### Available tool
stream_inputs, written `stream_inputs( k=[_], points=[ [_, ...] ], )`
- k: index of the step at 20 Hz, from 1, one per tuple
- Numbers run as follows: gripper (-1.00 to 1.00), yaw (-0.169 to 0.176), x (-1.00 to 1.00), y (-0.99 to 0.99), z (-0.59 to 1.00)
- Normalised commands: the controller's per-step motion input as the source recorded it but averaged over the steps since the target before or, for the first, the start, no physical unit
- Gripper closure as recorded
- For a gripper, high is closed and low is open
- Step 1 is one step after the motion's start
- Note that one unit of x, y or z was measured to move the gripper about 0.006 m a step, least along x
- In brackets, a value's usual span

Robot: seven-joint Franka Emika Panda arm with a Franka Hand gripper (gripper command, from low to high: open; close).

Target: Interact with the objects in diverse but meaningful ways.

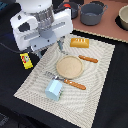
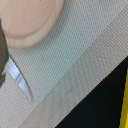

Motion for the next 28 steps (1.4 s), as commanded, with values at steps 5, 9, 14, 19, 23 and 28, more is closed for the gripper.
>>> stream_inputs(
  k=[5, 9, 14, 19, 23, 28],
  points=[
    [-1.0, 0.166, 0.15, -0.35, 0.06],
    [-1.0, 0.183, 0.13, -0.31, 0.06],
    [-1.0, 0.064, 0.44, -0.38, 0.25],
    [-1.0, 0.0, 0.68, -0.36, 0.46],
    [-1.0, 0.0, 0.69, -0.33, 0.52],
    [-1.0, 0.0, 0.59, -0.3, 0.5]
  ],
)
